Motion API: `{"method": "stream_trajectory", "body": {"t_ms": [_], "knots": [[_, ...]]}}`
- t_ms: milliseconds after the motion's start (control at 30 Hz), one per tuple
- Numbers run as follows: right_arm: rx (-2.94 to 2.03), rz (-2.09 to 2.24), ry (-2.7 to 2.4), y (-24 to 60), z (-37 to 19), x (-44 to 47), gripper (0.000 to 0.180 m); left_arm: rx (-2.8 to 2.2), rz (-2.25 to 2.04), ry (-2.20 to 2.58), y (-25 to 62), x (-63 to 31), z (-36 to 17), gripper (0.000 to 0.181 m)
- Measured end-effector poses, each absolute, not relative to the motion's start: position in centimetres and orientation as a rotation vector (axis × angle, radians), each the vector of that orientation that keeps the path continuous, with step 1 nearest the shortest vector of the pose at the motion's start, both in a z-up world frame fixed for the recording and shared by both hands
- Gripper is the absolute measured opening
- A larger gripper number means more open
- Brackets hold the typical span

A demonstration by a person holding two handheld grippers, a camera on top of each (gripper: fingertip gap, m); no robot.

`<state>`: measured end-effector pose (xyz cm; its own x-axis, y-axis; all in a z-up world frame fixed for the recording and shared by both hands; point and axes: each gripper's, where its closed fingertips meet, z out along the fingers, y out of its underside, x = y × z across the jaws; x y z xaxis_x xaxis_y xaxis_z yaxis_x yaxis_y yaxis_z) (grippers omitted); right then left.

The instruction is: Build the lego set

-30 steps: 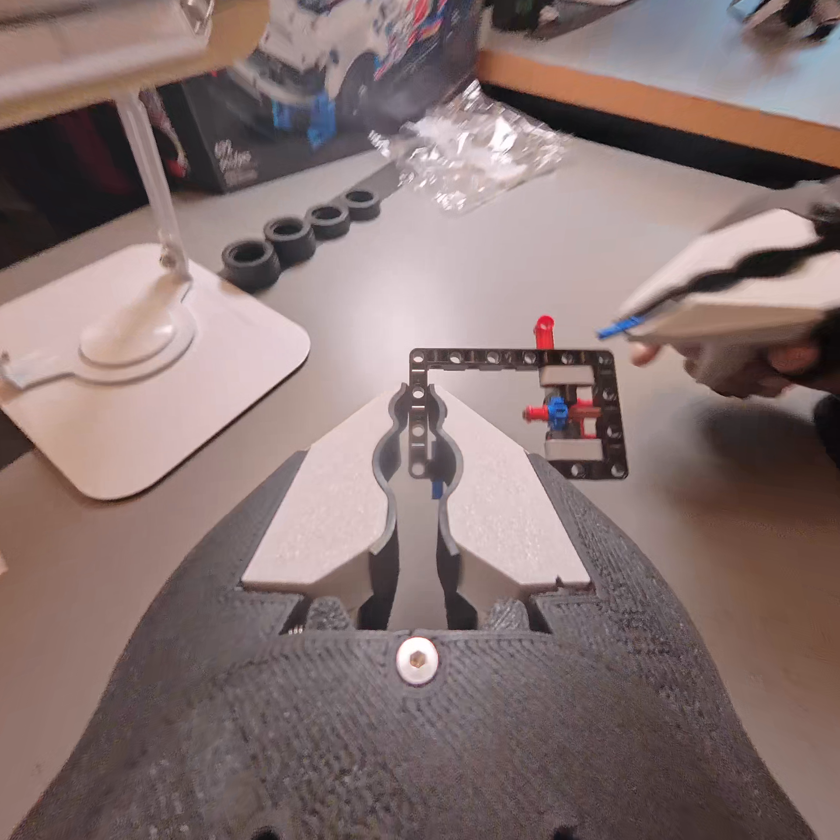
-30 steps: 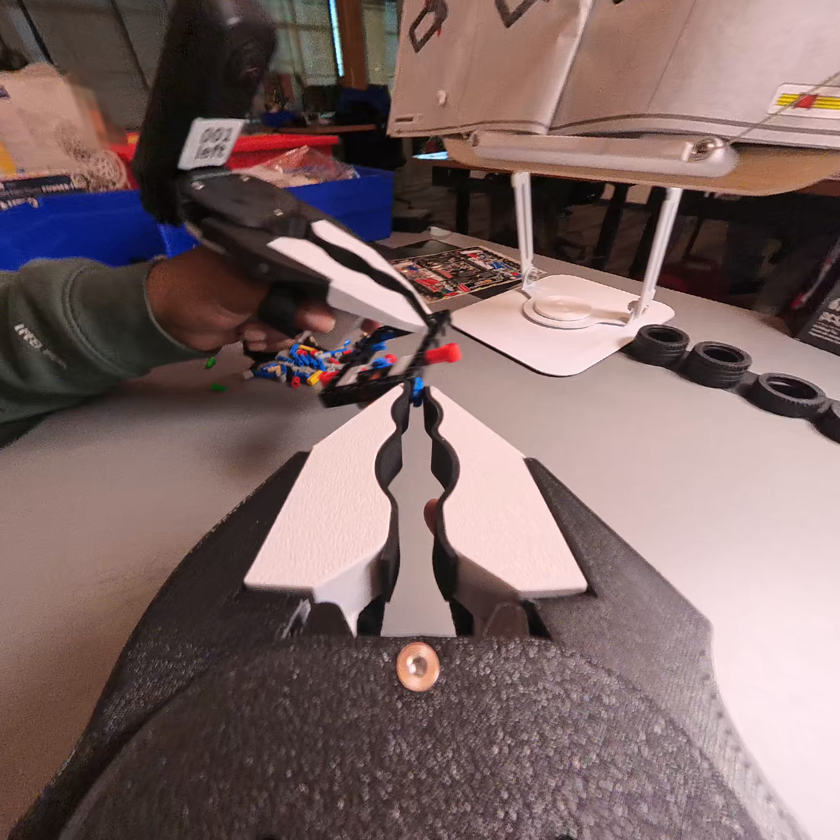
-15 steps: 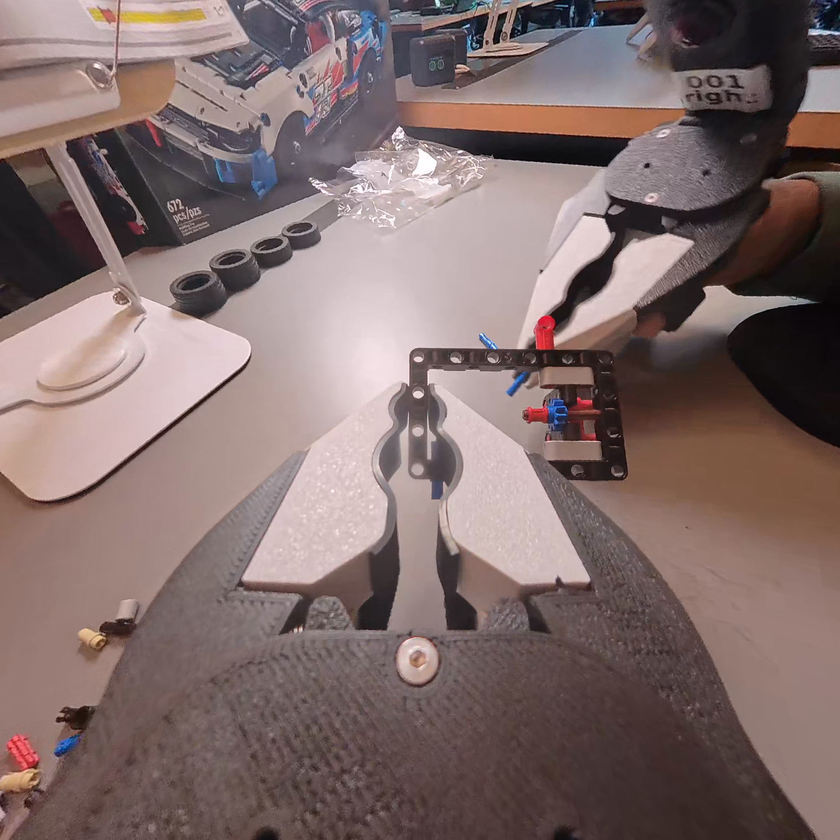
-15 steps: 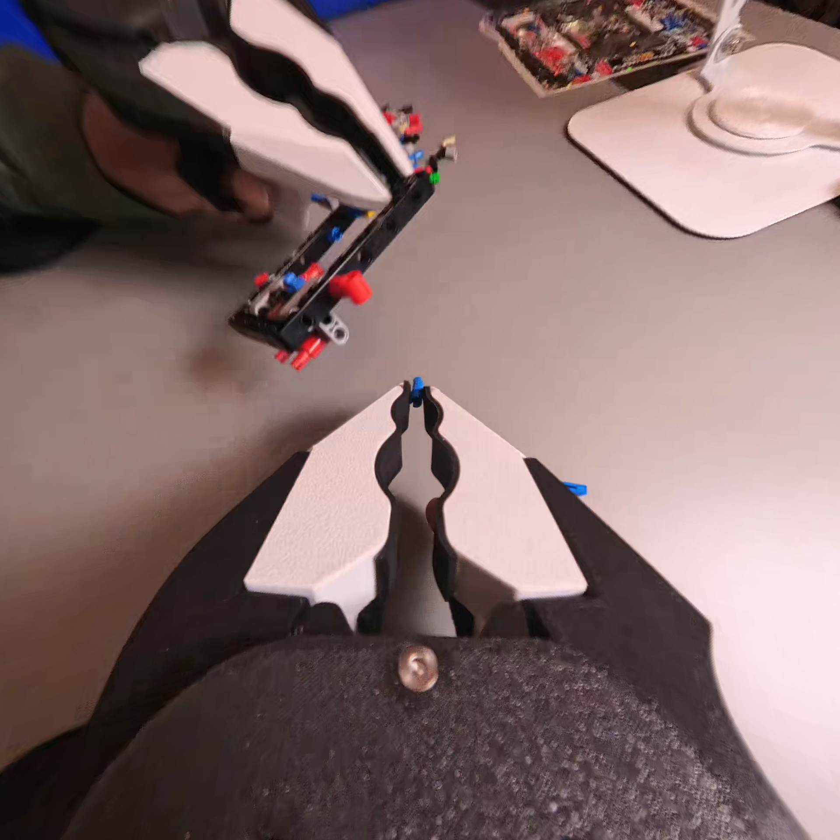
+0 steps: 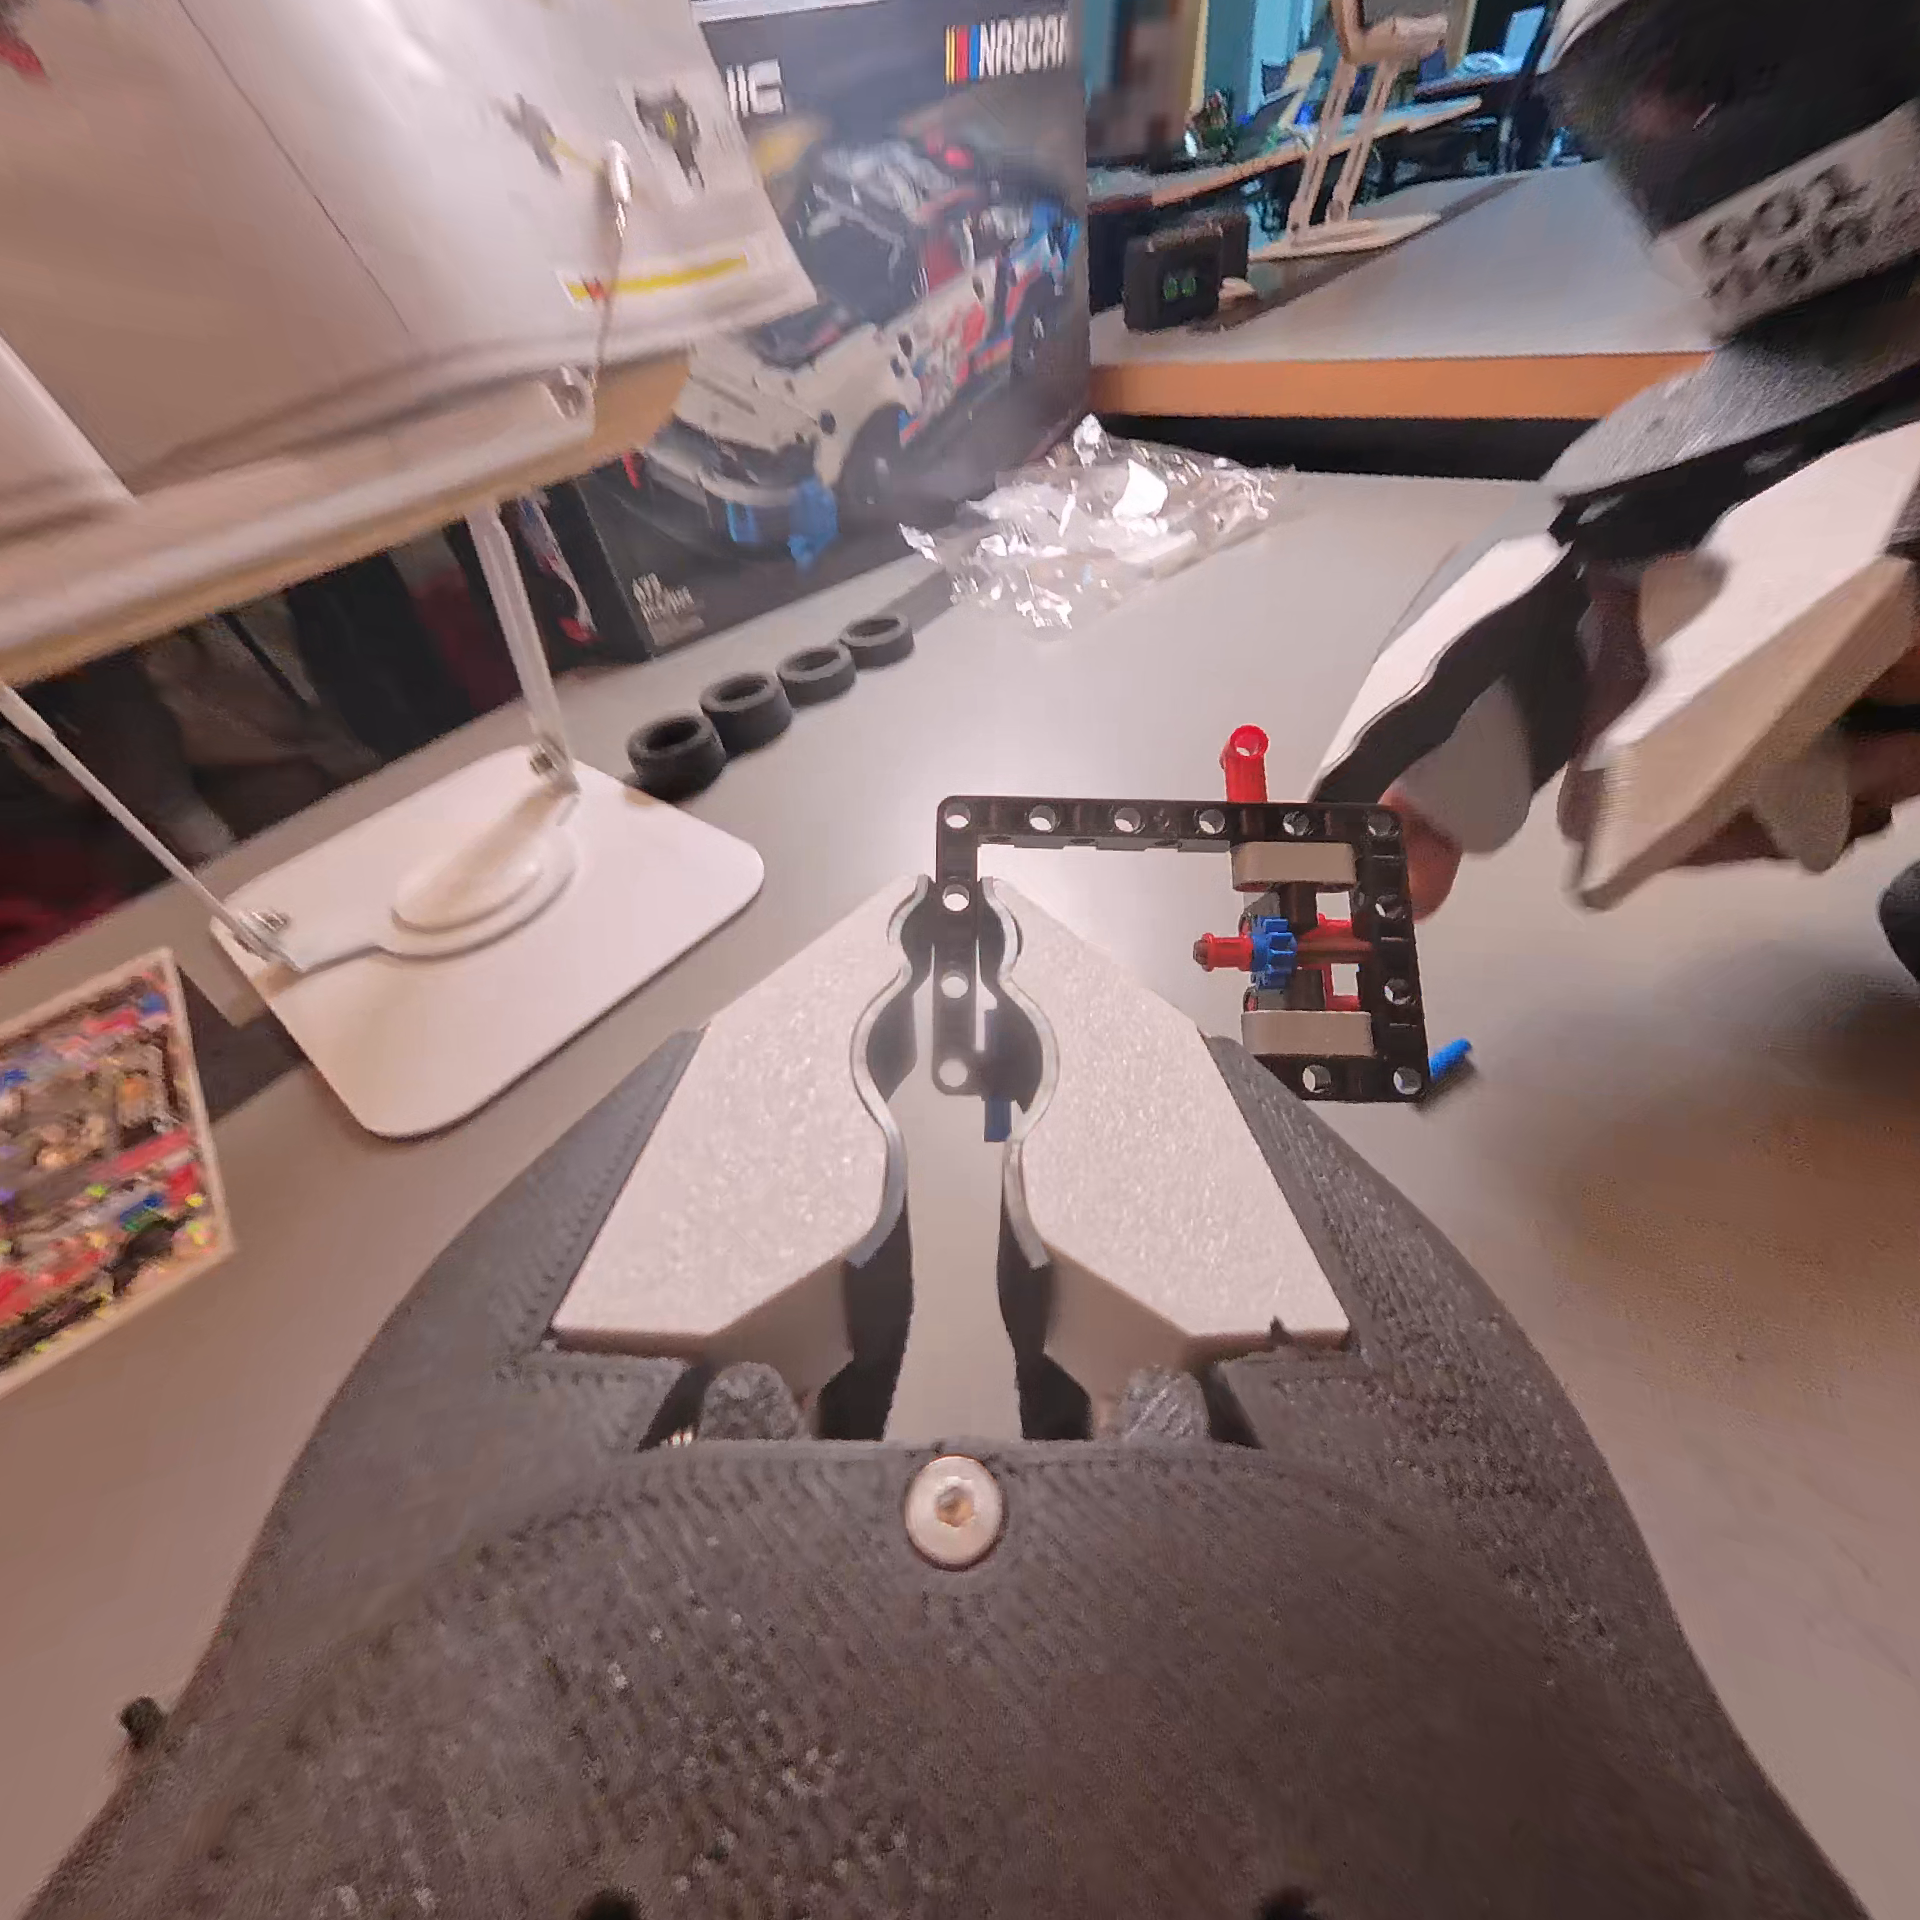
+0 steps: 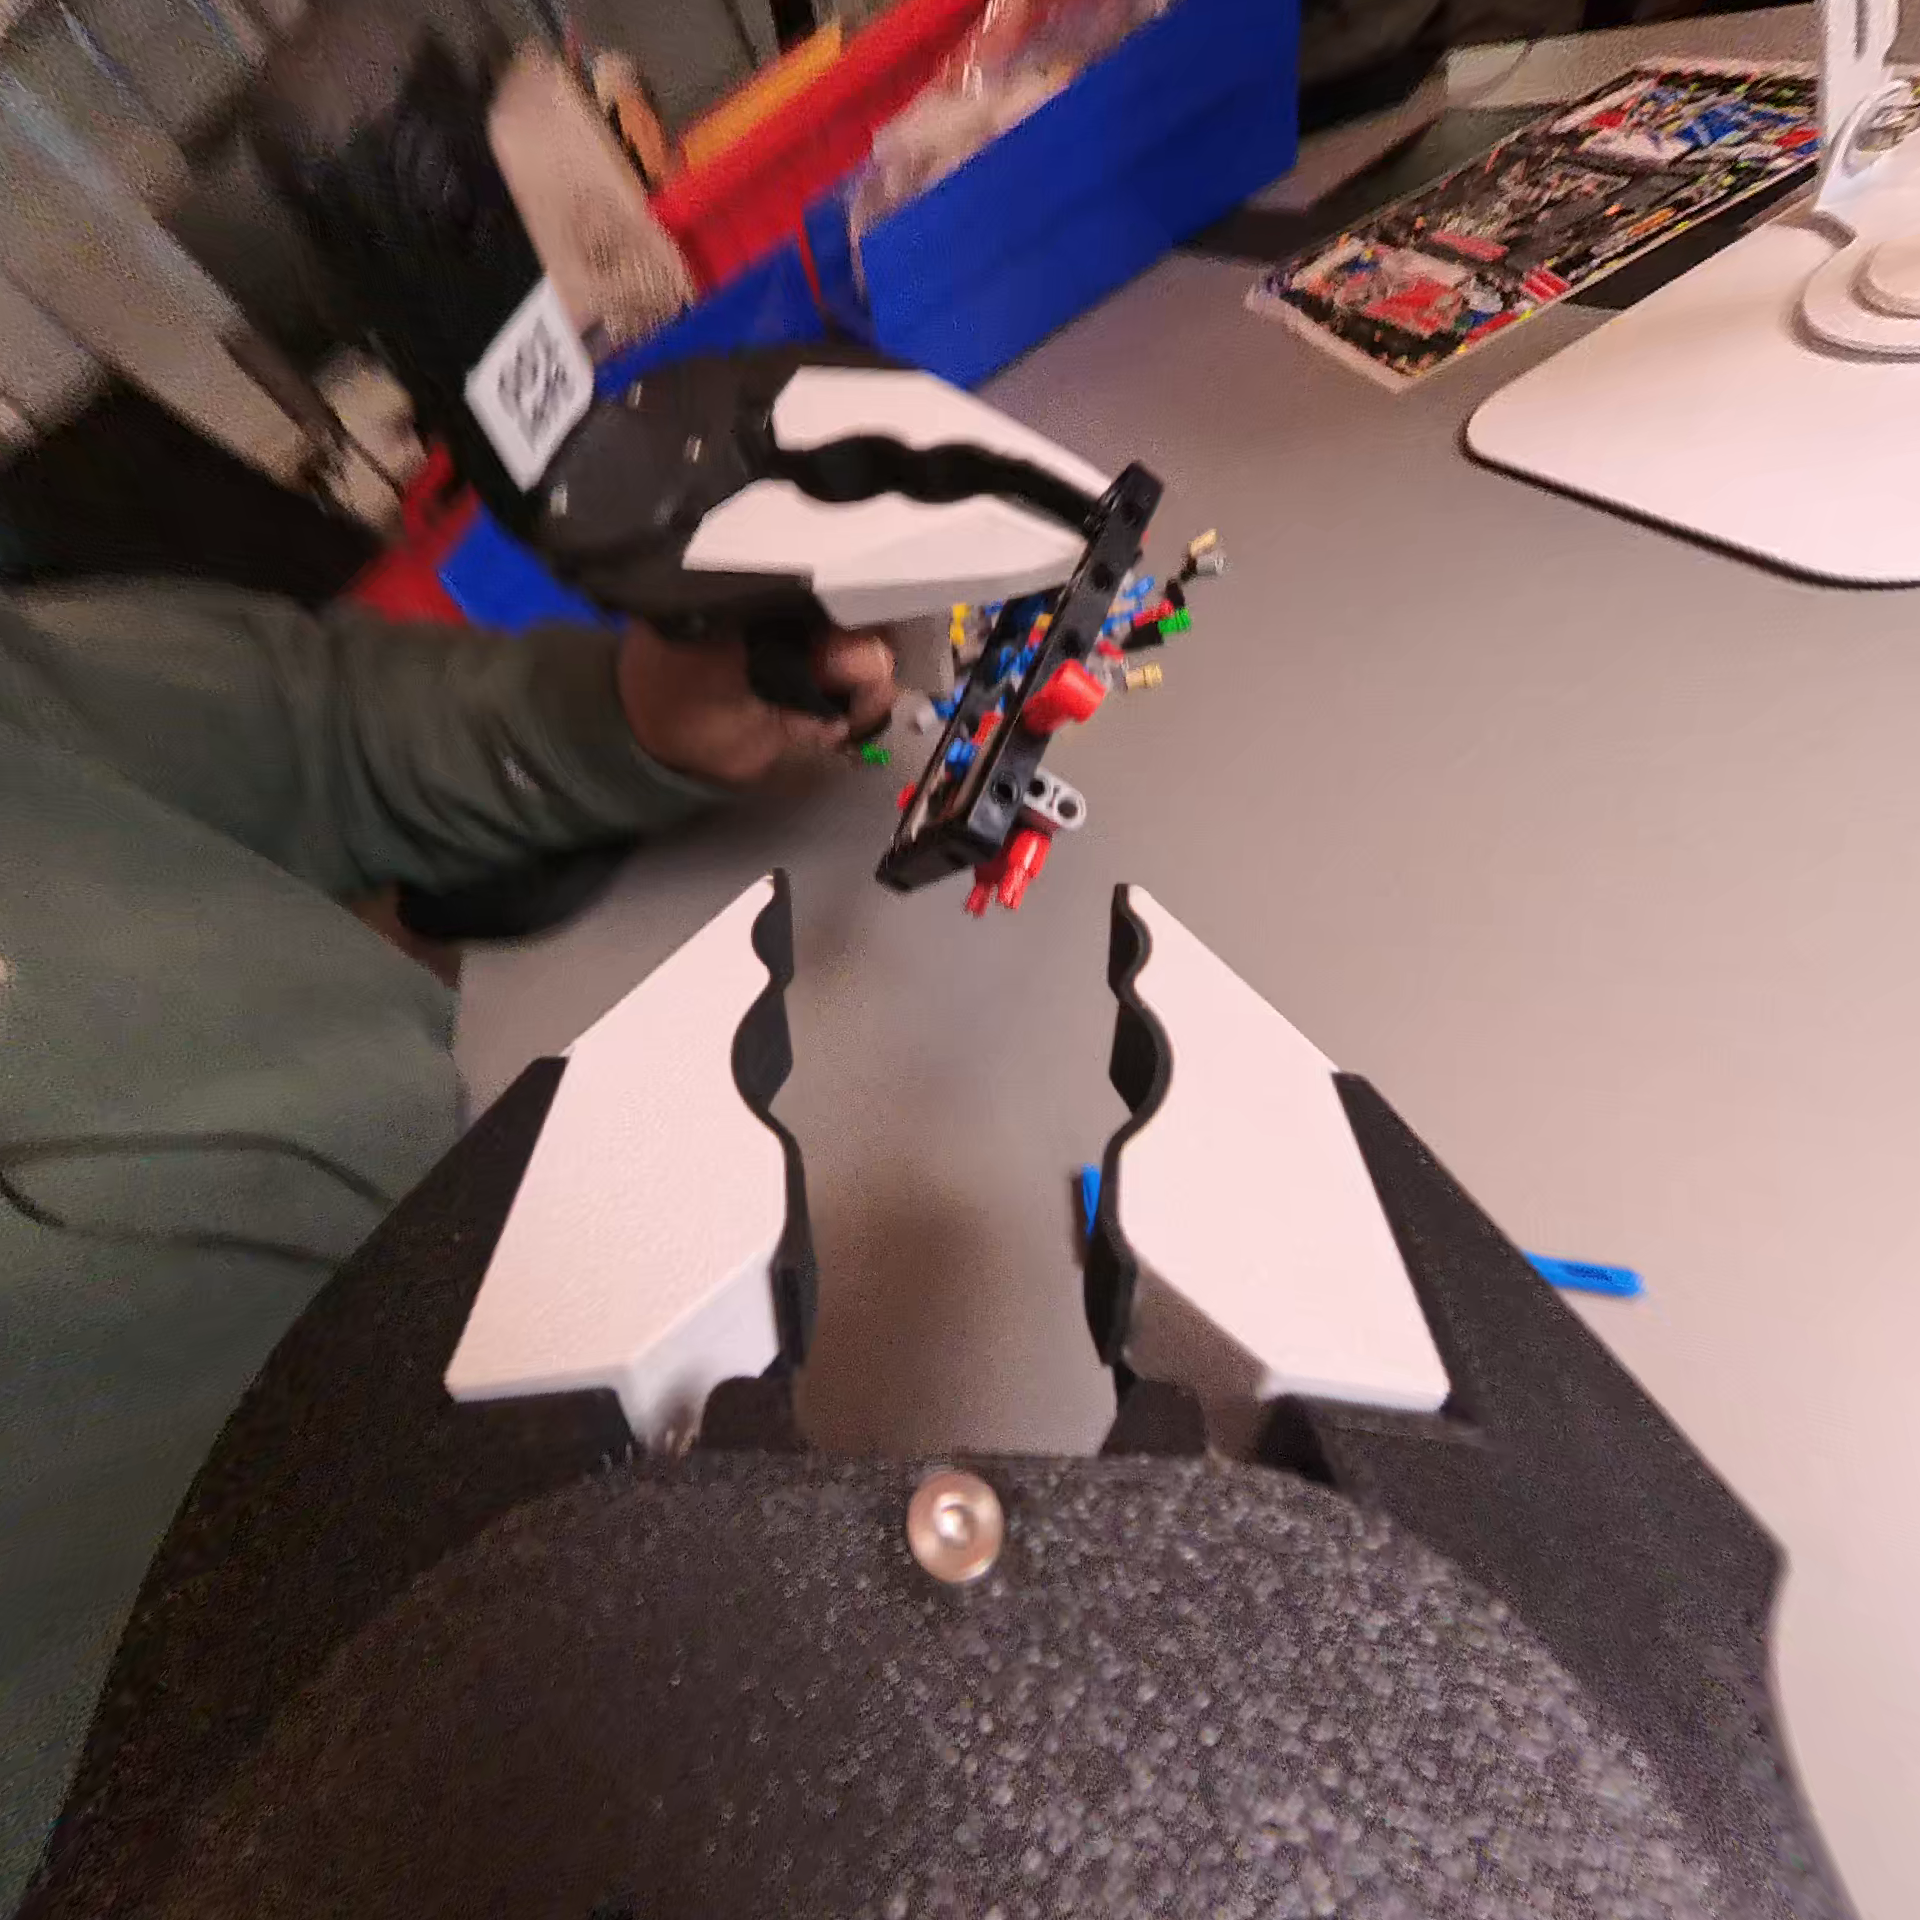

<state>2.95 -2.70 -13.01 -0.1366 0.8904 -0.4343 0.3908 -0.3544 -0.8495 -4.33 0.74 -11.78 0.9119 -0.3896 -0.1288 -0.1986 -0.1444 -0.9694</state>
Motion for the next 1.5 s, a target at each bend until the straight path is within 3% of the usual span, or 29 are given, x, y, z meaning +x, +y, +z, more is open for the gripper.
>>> {"method": "stream_trajectory", "body": {"t_ms": [33, 100, 200, 267, 367, 467, 600, 767, 1367, 1500], "knots": [[-1.711, 1.563, -1.334, -2.6, -12.6, 2.0, 0.056, -1.700, -0.146, 0.453, 0.7, -4.1, -11.1, 0.005], [-1.693, 1.619, -1.257, -2.4, -12.0, 1.0, 0.029, -1.644, -0.098, 0.472, 0.4, -3.4, -9.8, 0.006], [-1.551, 1.504, -1.433, -2.4, -11.7, 1.3, 0.027, -1.580, -0.126, 0.518, -0.6, -2.9, -8.5, 0.008], [-1.398, 1.331, -1.661, -2.8, -12.2, 2.5, 0.026, -1.572, -0.331, 0.597, -2.2, -1.9, -8.4, 0.031], [-1.244, 1.238, -1.907, -3.9, -13.5, 4.0, 0.022, -1.693, -0.644, 0.744, -4.9, -0.3, -11.1, 0.040], [-1.189, 1.251, -2.019, -5.0, -14.9, 3.6, 0.022, -1.812, -0.883, 0.905, -8.0, 1.6, -14.6, 0.039], [-1.110, 1.388, -1.947, -5.9, -14.1, 2.4, 0.022, -1.827, -0.836, 0.999, -9.4, 2.0, -16.4, 0.039], [-1.051, 1.491, -1.853, -6.1, -13.8, 1.5, 0.022, -1.845, -0.778, 0.962, -8.8, 1.4, -17.3, 0.007], [-1.118, 1.216, -2.066, -4.8, -16.2, 1.9, 0.023, -1.904, -0.582, 0.871, -8.1, 0.0, -17.9, 0.006], [-1.276, 1.046, -2.016, -2.8, -15.5, 3.9, 0.031, -1.918, -0.548, 0.839, -7.8, -0.6, -17.5, 0.006]]}}
